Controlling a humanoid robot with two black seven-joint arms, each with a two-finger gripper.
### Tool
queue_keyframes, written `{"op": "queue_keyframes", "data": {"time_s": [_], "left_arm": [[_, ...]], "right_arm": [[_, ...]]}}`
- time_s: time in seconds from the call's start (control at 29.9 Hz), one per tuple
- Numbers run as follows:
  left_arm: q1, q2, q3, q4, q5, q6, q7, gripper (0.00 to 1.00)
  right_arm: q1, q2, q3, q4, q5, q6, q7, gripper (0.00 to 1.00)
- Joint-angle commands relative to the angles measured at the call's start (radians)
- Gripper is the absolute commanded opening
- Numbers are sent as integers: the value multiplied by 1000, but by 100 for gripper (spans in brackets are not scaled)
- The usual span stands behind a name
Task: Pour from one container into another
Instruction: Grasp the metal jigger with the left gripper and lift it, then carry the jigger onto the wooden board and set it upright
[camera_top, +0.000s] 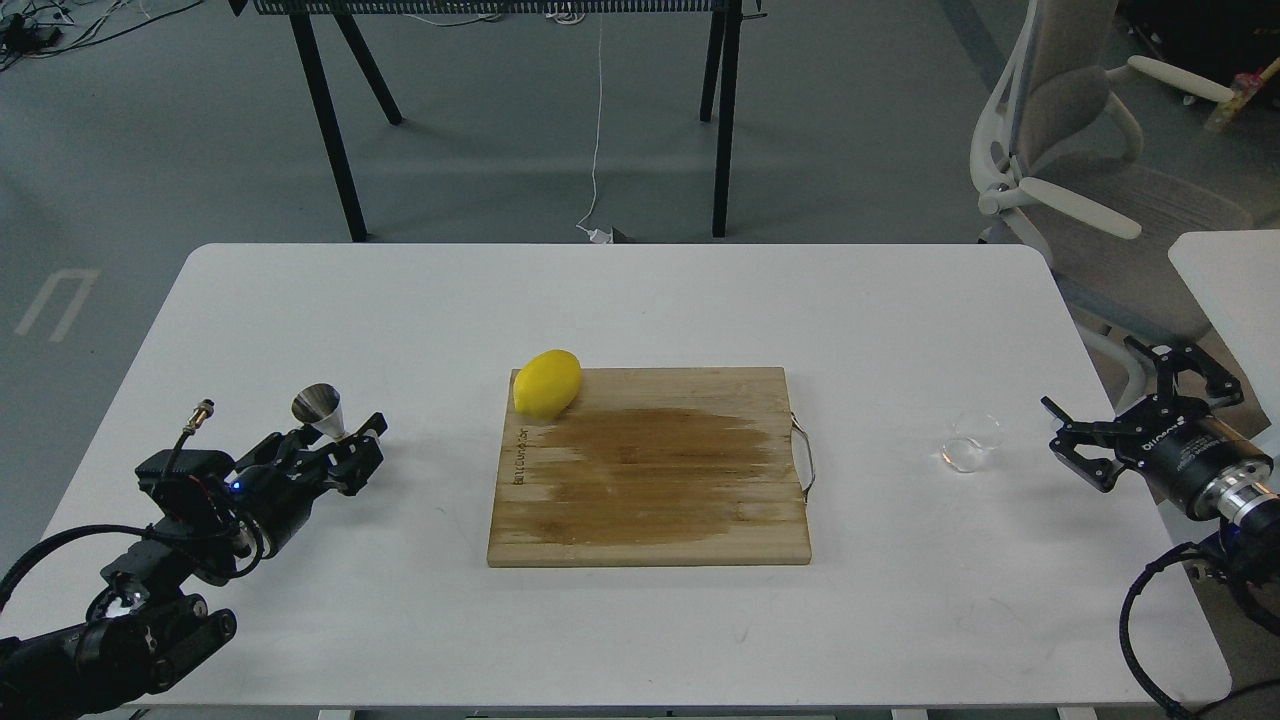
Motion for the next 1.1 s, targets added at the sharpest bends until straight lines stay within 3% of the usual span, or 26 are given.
{"op": "queue_keyframes", "data": {"time_s": [0.0, 0.27, 0.43, 0.8, 1.07], "left_arm": [[-18, -36, 5, 67, -4, 0, 0, 34], [-56, -36, 4, 70, -2, 0, 0, 9], [-121, -28, 2, 34, 1, 0, 0, 8], [-297, -48, 33, -289, 51, 0, 0, 8], [-287, -217, 129, -280, 275, 0, 0, 8]], "right_arm": [[-5, 0, 3, 0, 0, 0, 1, 100], [-12, -1, 12, 0, 0, 0, 1, 100], [-18, -1, 14, 0, 0, 0, 1, 100], [-17, -8, 21, 0, 0, 0, 1, 100], [-18, -21, 21, -20, 0, 0, 1, 100]]}}
